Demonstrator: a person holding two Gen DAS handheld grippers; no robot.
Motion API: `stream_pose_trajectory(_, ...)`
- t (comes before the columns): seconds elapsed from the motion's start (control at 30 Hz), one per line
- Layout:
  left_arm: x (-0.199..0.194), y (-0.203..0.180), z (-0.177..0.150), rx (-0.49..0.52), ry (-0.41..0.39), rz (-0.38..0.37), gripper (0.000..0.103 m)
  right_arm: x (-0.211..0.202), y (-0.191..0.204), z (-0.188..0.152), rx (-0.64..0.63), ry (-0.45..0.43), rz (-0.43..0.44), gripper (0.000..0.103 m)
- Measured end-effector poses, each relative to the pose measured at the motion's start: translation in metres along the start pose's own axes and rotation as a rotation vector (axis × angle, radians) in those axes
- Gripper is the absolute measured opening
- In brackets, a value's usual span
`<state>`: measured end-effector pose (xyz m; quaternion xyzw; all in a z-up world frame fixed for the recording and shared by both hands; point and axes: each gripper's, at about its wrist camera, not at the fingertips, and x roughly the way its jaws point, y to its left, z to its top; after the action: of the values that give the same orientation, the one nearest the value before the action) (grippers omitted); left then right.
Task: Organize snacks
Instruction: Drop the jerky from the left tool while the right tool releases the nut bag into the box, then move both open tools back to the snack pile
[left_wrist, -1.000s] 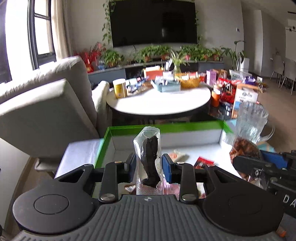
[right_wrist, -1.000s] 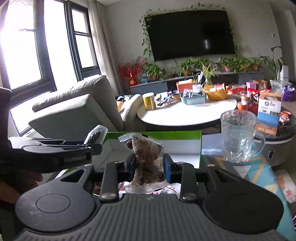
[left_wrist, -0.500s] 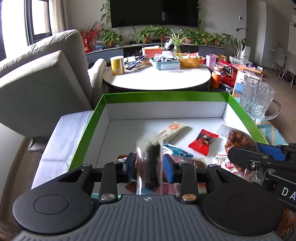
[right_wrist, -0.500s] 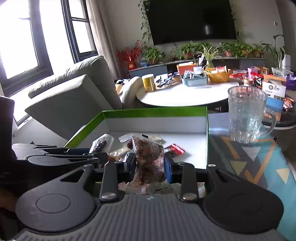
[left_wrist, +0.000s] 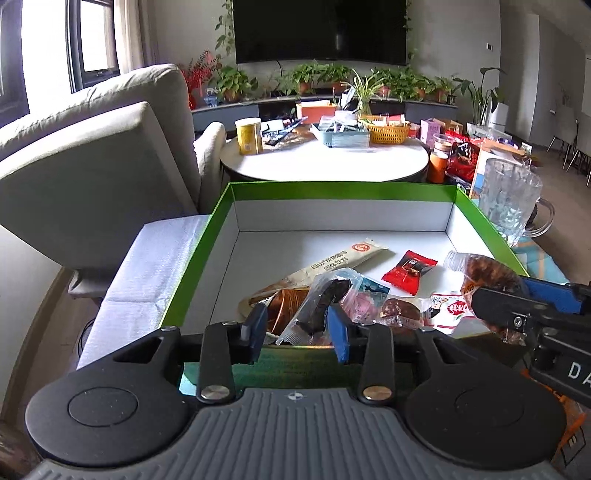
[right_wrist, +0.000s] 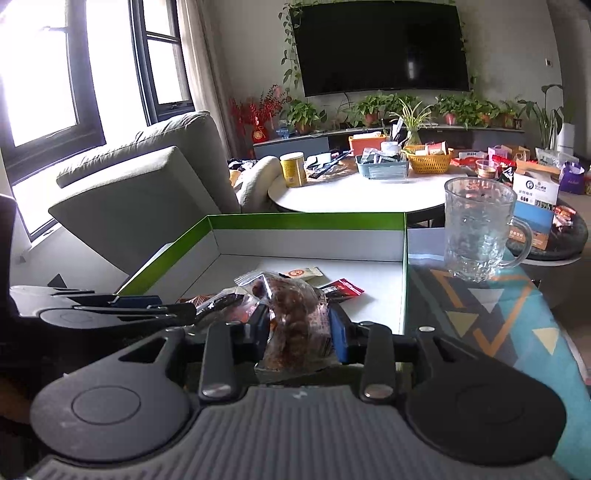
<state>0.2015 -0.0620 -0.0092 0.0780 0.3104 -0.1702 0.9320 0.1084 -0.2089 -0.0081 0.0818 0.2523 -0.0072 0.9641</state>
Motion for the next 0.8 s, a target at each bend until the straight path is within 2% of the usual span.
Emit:
stream_pose_trajectory(0.23, -0.019, 0.001, -0.006, -0.009, -0.038, 0.015, 0.035, -0.010, 0.001, -0.004, -0.012, -0.011, -0.009, 0.040)
stream_pose_trajectory(0.27, -0.021, 0.002, -0.007, -0.012, -0.038, 0.014, 0.035, -0.011, 0.001, -0.004, -0.010, -0.007, -0.008, 0.043)
stream_pose_trajectory(0.73, -0.047, 0.008, -0.026, -0.035, -0.028, 0.005, 0.036, -0.029, -0.002, -0.021, -0.006, 0.029, 0.006, 0.043)
stream_pose_trajectory(0.8, -0.052, 0.008, -0.030, -0.029, -0.025, 0.002, 0.038, -0.034, -0.003, -0.028, -0.020, 0.047, 0.010, 0.044)
